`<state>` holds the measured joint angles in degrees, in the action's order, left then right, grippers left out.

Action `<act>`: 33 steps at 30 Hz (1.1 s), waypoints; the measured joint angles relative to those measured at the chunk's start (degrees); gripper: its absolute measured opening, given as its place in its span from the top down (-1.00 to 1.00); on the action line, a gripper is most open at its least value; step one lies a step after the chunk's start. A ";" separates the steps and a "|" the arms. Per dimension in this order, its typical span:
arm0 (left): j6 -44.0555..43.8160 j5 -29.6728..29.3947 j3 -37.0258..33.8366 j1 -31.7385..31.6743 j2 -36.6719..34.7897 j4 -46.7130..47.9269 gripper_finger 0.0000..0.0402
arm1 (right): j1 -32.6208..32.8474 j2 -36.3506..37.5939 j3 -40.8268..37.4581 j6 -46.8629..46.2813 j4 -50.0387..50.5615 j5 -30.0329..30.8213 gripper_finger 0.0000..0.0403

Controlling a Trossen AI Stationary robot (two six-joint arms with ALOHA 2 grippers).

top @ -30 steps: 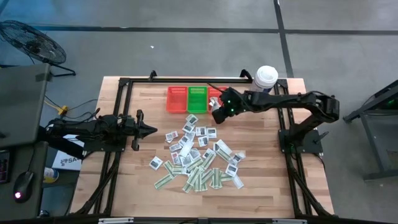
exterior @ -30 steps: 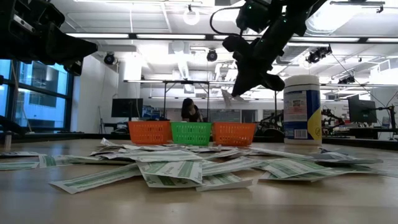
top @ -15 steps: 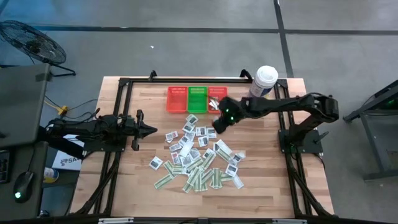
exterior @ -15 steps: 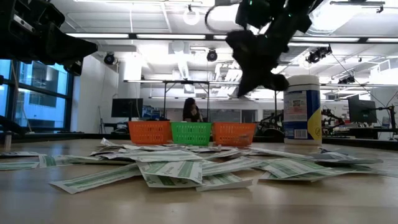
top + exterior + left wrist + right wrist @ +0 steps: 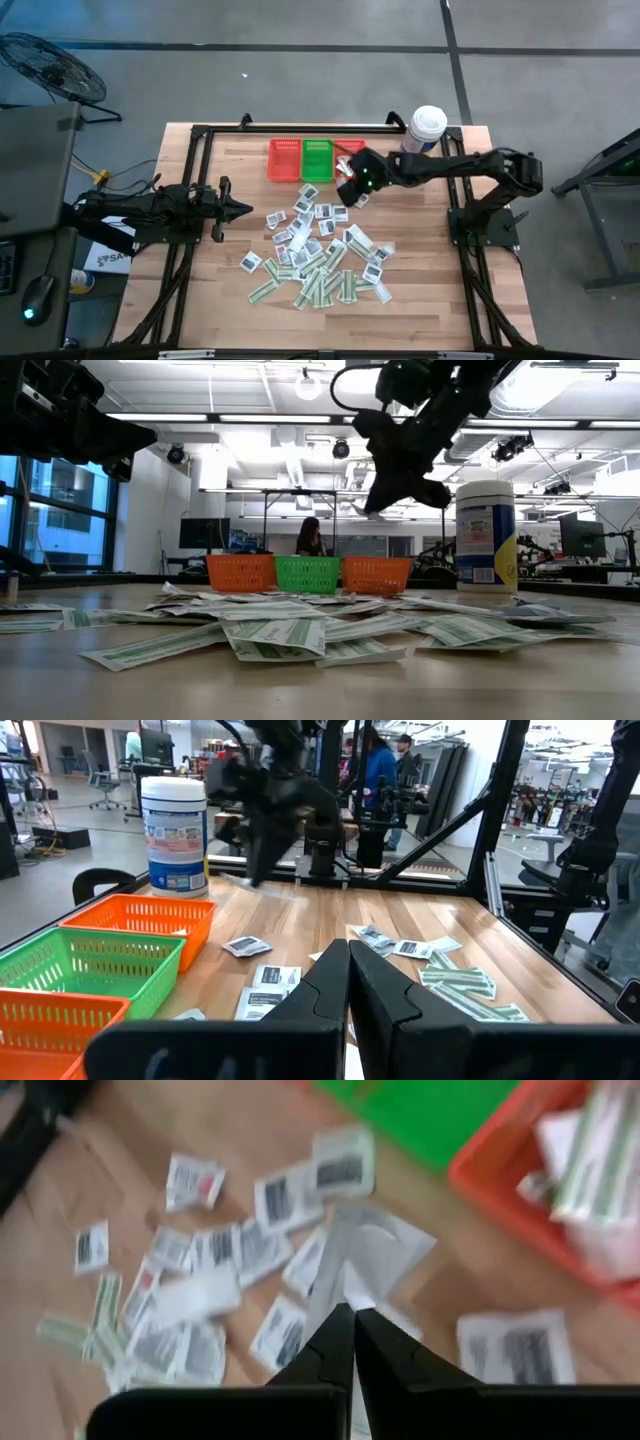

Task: Pick & Place First Aid Supplies
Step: Put the bandage pack into the right orange bin

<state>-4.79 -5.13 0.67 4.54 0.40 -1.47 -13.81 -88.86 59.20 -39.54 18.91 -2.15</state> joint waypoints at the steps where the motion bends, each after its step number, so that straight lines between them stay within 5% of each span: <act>1: 0.02 0.00 0.00 0.00 0.00 0.01 0.99 | -0.72 0.00 0.00 0.36 -0.58 0.81 0.99; 23: 0.00 0.00 0.00 0.00 0.00 -0.01 0.99 | -9.30 -8.20 0.00 -0.94 -5.98 7.93 0.96; 33: 0.02 0.00 0.00 0.00 0.00 0.01 0.99 | -10.09 -8.39 0.00 -2.65 -6.98 11.52 0.61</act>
<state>-4.78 -5.13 0.67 4.54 0.40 -1.45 -23.90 -97.25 59.20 -42.19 11.94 9.37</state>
